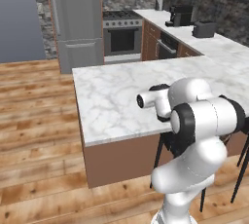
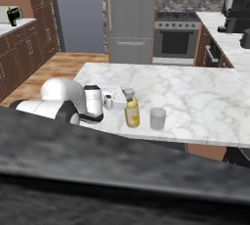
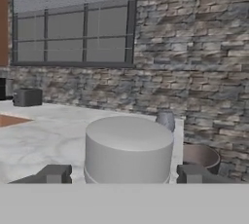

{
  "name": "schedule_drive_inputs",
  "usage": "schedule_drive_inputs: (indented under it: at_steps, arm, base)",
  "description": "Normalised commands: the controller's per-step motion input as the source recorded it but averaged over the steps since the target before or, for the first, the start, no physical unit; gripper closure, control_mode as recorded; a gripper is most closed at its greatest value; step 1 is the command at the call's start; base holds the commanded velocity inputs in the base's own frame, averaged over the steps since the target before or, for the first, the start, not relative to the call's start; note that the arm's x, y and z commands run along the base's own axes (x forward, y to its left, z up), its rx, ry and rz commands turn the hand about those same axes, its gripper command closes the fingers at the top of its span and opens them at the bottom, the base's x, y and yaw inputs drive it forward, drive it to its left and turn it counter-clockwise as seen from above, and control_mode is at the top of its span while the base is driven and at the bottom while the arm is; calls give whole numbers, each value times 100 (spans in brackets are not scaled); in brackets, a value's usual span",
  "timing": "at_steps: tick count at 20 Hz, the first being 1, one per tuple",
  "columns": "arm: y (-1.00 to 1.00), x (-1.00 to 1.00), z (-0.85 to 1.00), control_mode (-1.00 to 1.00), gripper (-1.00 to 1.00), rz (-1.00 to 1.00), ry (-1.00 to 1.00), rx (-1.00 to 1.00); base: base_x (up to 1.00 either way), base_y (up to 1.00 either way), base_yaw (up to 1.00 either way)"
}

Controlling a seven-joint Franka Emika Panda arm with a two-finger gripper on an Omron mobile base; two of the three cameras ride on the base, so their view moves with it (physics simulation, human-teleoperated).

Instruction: There is a wine glass and glass cup on the dining counter. Place the wine bottle next to the wine glass and the juice bottle next to the glass cup.

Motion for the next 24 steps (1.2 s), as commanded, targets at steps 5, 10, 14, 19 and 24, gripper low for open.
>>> schedule_drive_inputs:
  at_steps: [5,10,14,19,24]
  arm:
    - [-9,41,-22,-100,100,-2,0,4]
    - [-17,35,-25,-100,100,0,0,4]
    - [-16,24,-32,-100,100,0,0,1]
    - [-15,33,-42,-100,100,-1,0,0]
    - [-2,-11,-33,-100,-100,0,0,0]
  base:
    - [0,0,0]
    - [0,0,0]
    - [0,0,0]
    - [0,0,0]
    - [0,0,0]
